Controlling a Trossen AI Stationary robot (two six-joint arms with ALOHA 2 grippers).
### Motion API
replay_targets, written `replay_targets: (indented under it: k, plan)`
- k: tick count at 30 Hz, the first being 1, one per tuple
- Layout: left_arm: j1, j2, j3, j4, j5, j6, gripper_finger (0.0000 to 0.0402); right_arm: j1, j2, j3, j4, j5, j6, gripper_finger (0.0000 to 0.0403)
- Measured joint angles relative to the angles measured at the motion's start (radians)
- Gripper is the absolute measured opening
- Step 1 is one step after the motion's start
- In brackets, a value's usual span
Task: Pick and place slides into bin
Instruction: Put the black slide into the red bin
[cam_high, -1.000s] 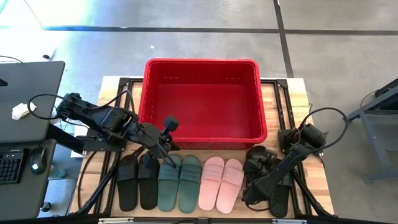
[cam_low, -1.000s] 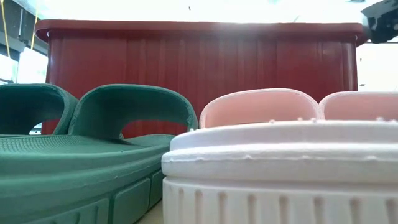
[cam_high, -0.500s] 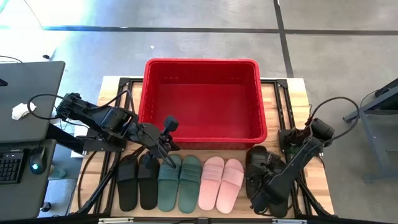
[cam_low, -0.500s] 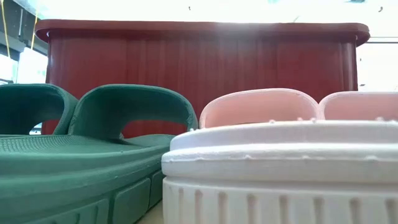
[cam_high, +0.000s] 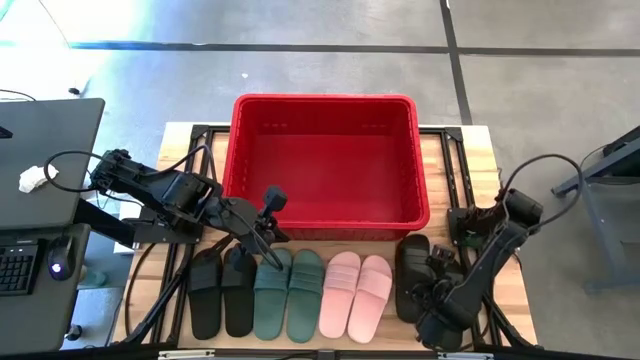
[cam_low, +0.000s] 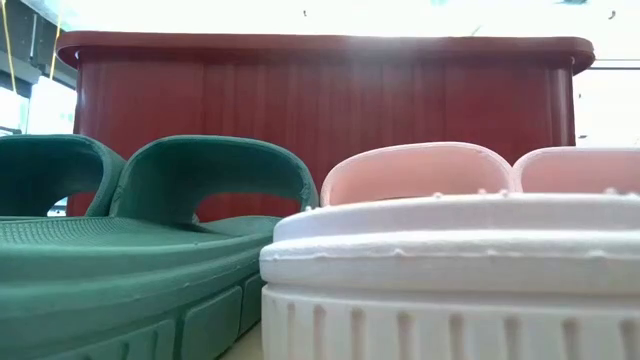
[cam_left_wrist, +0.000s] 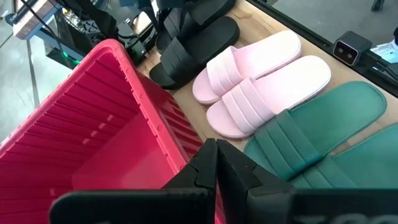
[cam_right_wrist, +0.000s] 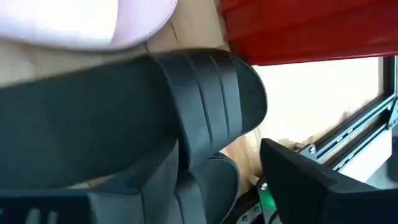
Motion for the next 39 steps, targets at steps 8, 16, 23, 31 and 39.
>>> replay_targets:
  k: [8,16,23,31,39]
  plan:
    - [0.0,0.0,0.0,0.0,0.0,0.0,0.0001,0.005,0.0,-0.082,0.105,-0.019,-0.015,0.0232]
    - [0.0,0.0,0.0,0.0,-0.003,0.0,0.0001,0.002,0.001,-0.168,0.211,-0.004,-0.043,0.0232]
    - [0.0,0.0,0.0,0.0,-0.004,0.0,0.0001,-0.058,0.001,-0.246,0.204,-0.01,-0.035,0.0232]
    - [0.0,0.0,0.0,0.0,-0.004,0.0,0.0001,-0.112,0.001,-0.259,0.218,0.032,-0.039,0.0179]
    - [0.0,0.0,0.0,0.0,-0.006,0.0,0.0001,-0.113,0.001,-0.26,0.225,0.024,0.012,0.002]
